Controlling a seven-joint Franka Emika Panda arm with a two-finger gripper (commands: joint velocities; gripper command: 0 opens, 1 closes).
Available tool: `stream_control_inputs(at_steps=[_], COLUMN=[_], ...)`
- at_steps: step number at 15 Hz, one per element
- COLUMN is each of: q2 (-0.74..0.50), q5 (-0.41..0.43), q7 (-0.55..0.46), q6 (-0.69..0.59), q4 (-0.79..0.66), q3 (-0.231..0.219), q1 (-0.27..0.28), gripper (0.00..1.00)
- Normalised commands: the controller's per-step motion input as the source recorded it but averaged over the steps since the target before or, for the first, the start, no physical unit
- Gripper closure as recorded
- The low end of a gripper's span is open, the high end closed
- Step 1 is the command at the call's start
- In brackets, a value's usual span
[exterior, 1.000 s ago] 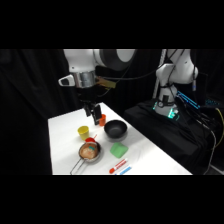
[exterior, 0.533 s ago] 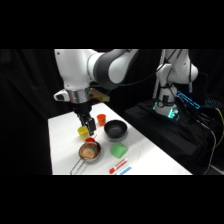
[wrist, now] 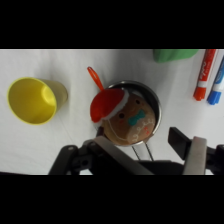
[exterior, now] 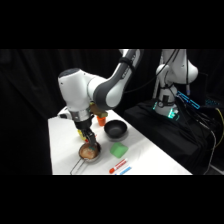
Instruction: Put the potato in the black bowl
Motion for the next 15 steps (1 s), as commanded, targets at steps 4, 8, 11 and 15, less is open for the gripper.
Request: stream_control_inputs(at_steps=[4, 8, 11, 15], q2=[0.29, 0.15, 0.11, 0.13], q5=[-0.058, -0.015, 0.039, 0.100], q7=[0.04, 0.02, 0.00, -0.03], q6=[0.00, -0.05, -0.09, -0.13], q4=[0.31, 0.23, 0.21, 0.21], q3=[-0.009, 0.025, 0.057, 0.093], q1=[-0.009, -0.021, -0.050, -0.082], gripper=[0.00, 0.00, 0.00, 0.00])
